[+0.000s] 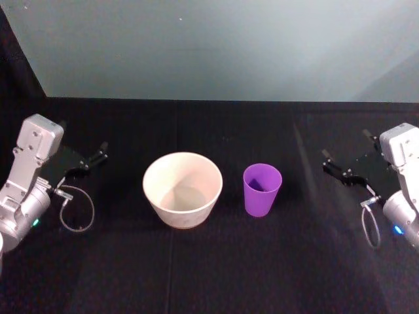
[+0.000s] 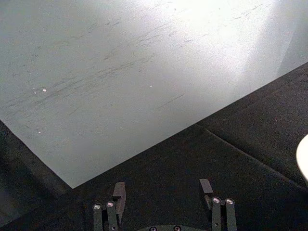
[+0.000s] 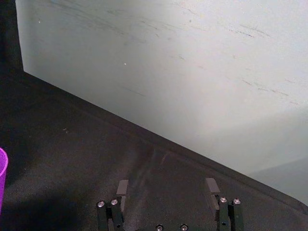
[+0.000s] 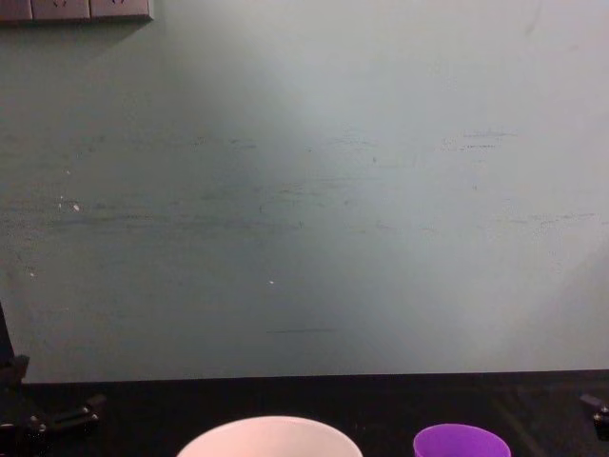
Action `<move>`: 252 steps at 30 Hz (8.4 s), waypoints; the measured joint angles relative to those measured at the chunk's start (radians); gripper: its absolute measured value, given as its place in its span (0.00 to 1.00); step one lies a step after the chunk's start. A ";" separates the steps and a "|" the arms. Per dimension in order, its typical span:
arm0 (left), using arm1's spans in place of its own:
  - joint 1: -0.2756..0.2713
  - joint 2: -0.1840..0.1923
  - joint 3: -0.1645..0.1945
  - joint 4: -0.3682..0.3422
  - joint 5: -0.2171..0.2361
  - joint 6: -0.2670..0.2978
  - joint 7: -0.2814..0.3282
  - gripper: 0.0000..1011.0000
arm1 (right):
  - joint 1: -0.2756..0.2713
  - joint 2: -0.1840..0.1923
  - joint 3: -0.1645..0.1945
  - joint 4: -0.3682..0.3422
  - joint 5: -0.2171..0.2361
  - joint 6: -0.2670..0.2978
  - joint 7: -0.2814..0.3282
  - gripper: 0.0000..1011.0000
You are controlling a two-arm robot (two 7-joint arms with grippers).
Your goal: Pick up the cup and pour the mung beans from the cup into the bowl.
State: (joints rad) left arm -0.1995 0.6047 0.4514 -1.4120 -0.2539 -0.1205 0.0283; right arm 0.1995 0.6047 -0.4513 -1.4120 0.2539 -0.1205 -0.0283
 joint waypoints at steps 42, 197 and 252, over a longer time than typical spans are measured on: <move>0.000 0.000 0.000 0.000 0.000 0.000 0.000 0.99 | -0.002 -0.004 0.002 0.000 -0.002 0.000 0.001 0.99; 0.000 0.000 0.000 0.000 0.000 0.000 0.000 0.99 | -0.076 -0.356 0.166 -0.102 -0.046 0.078 0.331 0.71; 0.000 0.000 0.000 0.000 0.000 0.000 0.000 0.99 | -0.081 -0.353 0.166 -0.109 -0.045 0.078 0.333 0.71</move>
State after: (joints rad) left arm -0.1995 0.6047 0.4514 -1.4120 -0.2539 -0.1205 0.0283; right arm 0.1190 0.2521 -0.2851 -1.5205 0.2090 -0.0421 0.3047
